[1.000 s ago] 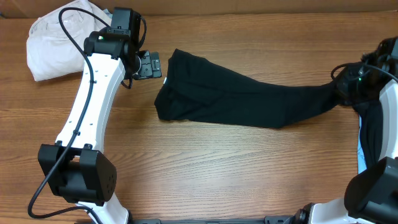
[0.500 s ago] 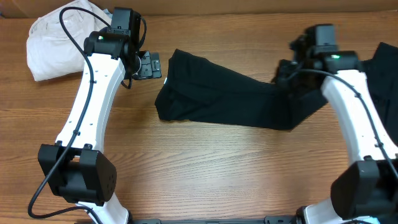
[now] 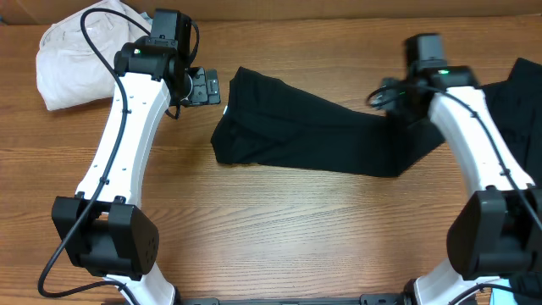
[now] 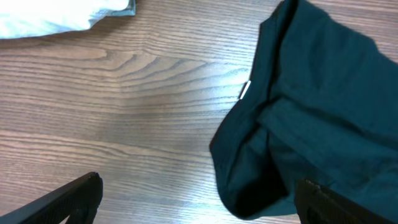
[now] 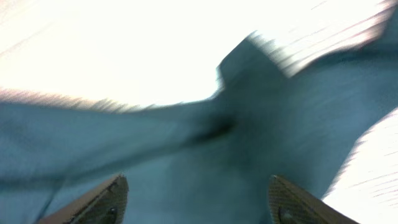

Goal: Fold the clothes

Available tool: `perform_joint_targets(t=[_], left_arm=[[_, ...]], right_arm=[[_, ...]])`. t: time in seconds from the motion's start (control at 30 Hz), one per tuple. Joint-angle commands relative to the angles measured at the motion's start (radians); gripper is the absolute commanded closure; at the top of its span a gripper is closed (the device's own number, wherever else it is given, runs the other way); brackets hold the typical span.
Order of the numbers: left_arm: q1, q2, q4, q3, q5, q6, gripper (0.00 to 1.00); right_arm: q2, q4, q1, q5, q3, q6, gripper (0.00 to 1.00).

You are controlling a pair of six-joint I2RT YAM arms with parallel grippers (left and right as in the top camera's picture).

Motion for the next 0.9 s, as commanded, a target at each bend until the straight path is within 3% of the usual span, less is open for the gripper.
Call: perform_joint_targets(t=[0.0,0.4,0.6,0.63,0.73,0.87], left_arm=[[0.009,0.002,0.012,0.026,0.026,0.023,0.0],[0.009,0.016,0.028,0.026,0.026,0.022,0.0],[0.009,0.016,0.031,0.026,0.026,0.022,0.0],[0.009,0.016,0.031,0.026,0.026,0.022,0.0],[0.009,0.016,0.031,0.026,0.026,0.022,0.0],[0.009,0.016,0.031,0.026,0.026,0.022,0.0]], right_arm=[[0.01,0.039,-0.066,0.084,0.018,-0.056,0.2],[0.192,0.108,-0.086,0.046,0.018,-0.127,0.07],[0.259,0.12,-0.086,0.032,0.018,-0.127,0.05],[0.261,0.118,-0.086,0.032,0.018,-0.126,0.07],[0.258,0.118,-0.086,0.043,0.021,-0.119,0.28],[0.253,0.114,-0.091,0.07,0.038,-0.101,0.49]])
